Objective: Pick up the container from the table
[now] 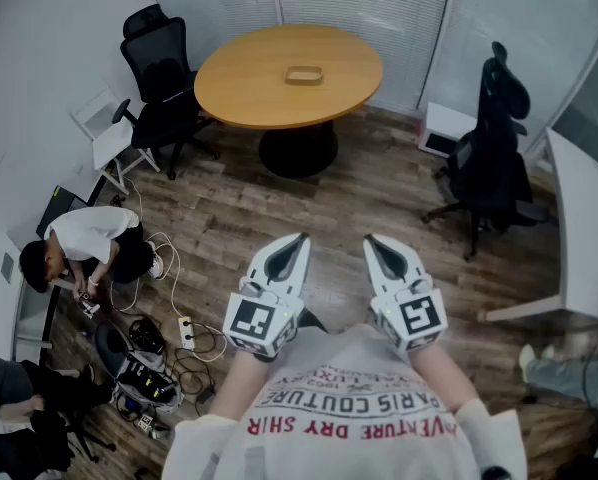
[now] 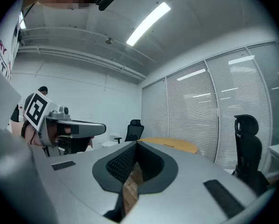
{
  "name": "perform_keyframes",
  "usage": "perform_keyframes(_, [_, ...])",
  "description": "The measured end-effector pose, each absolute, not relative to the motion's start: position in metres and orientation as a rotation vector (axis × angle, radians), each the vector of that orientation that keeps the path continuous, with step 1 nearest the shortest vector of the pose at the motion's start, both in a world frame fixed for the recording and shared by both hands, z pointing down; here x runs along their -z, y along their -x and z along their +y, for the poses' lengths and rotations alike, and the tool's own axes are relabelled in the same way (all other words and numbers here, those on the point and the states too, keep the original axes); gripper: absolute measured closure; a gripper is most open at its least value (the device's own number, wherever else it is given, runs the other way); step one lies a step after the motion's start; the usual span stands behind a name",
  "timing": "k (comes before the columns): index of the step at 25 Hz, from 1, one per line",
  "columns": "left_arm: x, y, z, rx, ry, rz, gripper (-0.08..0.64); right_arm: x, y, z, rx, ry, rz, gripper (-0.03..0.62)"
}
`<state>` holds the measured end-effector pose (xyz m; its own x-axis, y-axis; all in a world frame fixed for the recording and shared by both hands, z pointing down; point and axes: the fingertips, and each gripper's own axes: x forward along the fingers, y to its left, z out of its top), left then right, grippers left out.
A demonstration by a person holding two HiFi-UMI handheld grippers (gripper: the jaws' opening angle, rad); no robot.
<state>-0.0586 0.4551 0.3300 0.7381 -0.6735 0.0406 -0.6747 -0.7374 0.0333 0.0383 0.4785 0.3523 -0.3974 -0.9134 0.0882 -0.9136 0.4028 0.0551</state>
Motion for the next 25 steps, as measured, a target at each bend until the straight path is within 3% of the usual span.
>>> perform_keyframes(25, [-0.36, 0.056, 0.447, -0.156, -2.818, -1.144, 0.56, -0.391, -0.051, 0.467, -0.251, -1.68, -2.527, 0.592])
